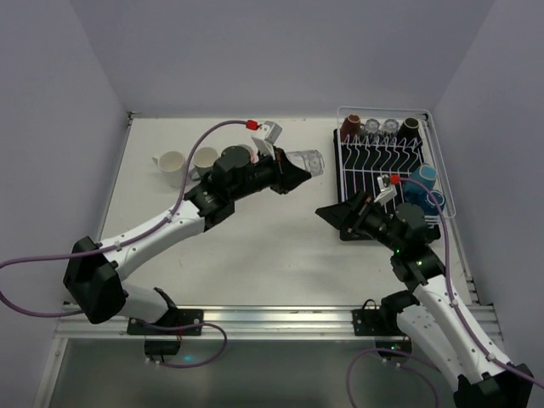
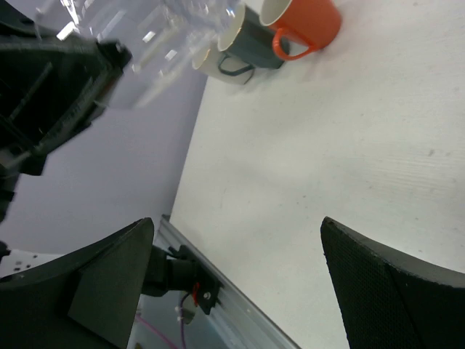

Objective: Unload the cups from the dish rack

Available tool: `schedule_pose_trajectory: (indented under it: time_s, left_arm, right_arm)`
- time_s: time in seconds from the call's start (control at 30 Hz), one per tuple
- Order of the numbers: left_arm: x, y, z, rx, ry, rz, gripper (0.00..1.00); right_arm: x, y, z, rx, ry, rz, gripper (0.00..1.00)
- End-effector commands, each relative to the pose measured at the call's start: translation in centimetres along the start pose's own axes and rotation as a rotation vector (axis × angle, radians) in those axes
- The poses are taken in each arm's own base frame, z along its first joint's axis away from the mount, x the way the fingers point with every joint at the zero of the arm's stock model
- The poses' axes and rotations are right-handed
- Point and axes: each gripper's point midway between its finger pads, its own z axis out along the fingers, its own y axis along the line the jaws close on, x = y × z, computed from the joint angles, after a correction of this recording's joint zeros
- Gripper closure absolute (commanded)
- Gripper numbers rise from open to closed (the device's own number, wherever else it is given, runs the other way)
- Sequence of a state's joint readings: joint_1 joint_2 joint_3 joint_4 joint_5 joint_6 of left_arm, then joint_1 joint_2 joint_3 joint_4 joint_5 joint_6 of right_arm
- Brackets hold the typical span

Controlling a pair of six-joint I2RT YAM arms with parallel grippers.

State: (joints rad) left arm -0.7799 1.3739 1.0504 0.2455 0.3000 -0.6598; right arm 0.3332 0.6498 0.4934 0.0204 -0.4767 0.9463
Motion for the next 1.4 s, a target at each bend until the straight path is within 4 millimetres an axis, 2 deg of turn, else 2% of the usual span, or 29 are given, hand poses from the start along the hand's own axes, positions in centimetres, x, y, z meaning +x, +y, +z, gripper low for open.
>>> schedule_pose_trajectory:
  time_s: [0.0, 0.03, 0.07, 0.1, 0.13, 0.17, 0.2, 0.23, 0.27, 0.3, 0.33, 0.37, 0.4, 0.43, 0.47, 0.5, 0.57, 0.73, 0.77, 0.87, 1.17, 1.37]
  left_arm:
    - [-2.2, 5.3, -0.1, -0.330, 0.027, 0.163, 1.00]
    - [-2.9, 5.4, -0.1, -0.358, 0.035, 0.176, 1.00]
    - [-3.1, 6.2, 0.1, -0.391, 0.046, 0.196, 1.00]
    - [-2.5, 7.9, 0.7, -0.455, 0.075, 0.209, 1.00]
    - [-3.2, 8.1, 0.9, -0.485, 0.095, 0.224, 1.00]
    - [-3.0, 9.0, 1.2, -0.518, 0.126, 0.245, 1.00]
    - [-1.7, 11.0, 2.1, -0.570, 0.179, 0.255, 1.00]
    - [-2.5, 11.2, 2.4, -0.594, 0.192, 0.265, 1.00]
    - [-2.3, 12.2, 2.8, -0.621, 0.210, 0.274, 1.00]
    - [-1.4, 14.4, 3.4, -0.665, 0.249, 0.273, 1.00]
    - [-2.3, 14.5, 3.8, -0.675, 0.251, 0.273, 1.00]
    - [-2.5, 15.8, 3.9, -0.694, 0.261, 0.272, 1.00]
    - [-1.5, 17.4, 4.5, -0.710, 0.296, 0.265, 1.00]
    - [-2.2, 17.6, 4.9, -0.713, 0.294, 0.262, 1.00]
    - [-2.4, 19.0, 4.8, -0.730, 0.303, 0.254, 1.00]
    - [-1.4, 20.5, 5.3, -0.747, 0.339, 0.245, 1.00]
    - [-1.9, 21.9, 5.3, -0.770, 0.357, 0.243, 1.00]
    - [0.3, 25.6, 5.9, -0.814, 0.458, 0.248, 1.00]
    - [1.3, 26.5, 6.1, -0.820, 0.486, 0.243, 1.00]
    - [2.2, 27.7, 6.2, -0.827, 0.524, 0.236, 0.99]
    - [3.4, 28.6, 6.5, -0.819, 0.571, 0.233, 0.91]
    - [3.9, 29.1, 6.4, -0.831, 0.581, 0.235, 0.73]
  right_arm:
    - [-1.1, -1.8, -1.6, 0.172, -0.042, -0.103, 0.01]
    - [-1.8, -2.2, -1.9, 0.208, -0.072, -0.119, 0.01]
    - [-1.5, -2.7, -2.4, 0.235, -0.069, -0.134, 0.01]
    - [-1.5, -2.8, -2.7, 0.247, -0.073, -0.143, 0.01]
    - [-1.6, -2.9, -2.9, 0.253, -0.078, -0.152, 0.01]
    - [-1.3, -3.2, -3.2, 0.270, -0.069, -0.157, 0.01]
    - [-1.4, -3.1, -3.6, 0.273, -0.077, -0.165, 0.01]
    - [-1.6, -2.9, -3.9, 0.273, -0.087, -0.173, 0.01]
    - [-1.7, -3.0, -4.2, 0.287, -0.094, -0.181, 0.01]
    - [-1.8, -2.7, -4.5, 0.279, -0.105, -0.190, 0.01]
    - [-2.0, -2.5, -4.7, 0.278, -0.114, -0.202, 0.01]
    - [-1.9, -2.5, -4.9, 0.281, -0.111, -0.205, 0.01]
    - [-1.9, -2.3, -5.2, 0.276, -0.115, -0.213, 0.01]
    - [-1.9, -2.1, -5.3, 0.276, -0.116, -0.218, 0.01]
    - [-1.7, -2.4, -5.4, 0.283, -0.110, -0.224, 0.01]
    - [-1.7, -2.4, -5.5, 0.286, -0.109, -0.228, 0.01]
    - [-1.6, -2.8, -5.7, 0.302, -0.107, -0.235, 0.01]
    - [-1.5, -3.0, -5.7, 0.299, -0.110, -0.240, 0.01]
    - [-1.4, -3.0, -5.7, 0.295, -0.107, -0.238, 0.01]
    - [-1.2, -3.0, -5.4, 0.287, -0.096, -0.233, 0.01]
    - [-1.4, -3.0, -5.2, 0.283, -0.100, -0.234, 0.01]
    - [-1.4, -3.1, -4.9, 0.284, -0.098, -0.228, 0.01]
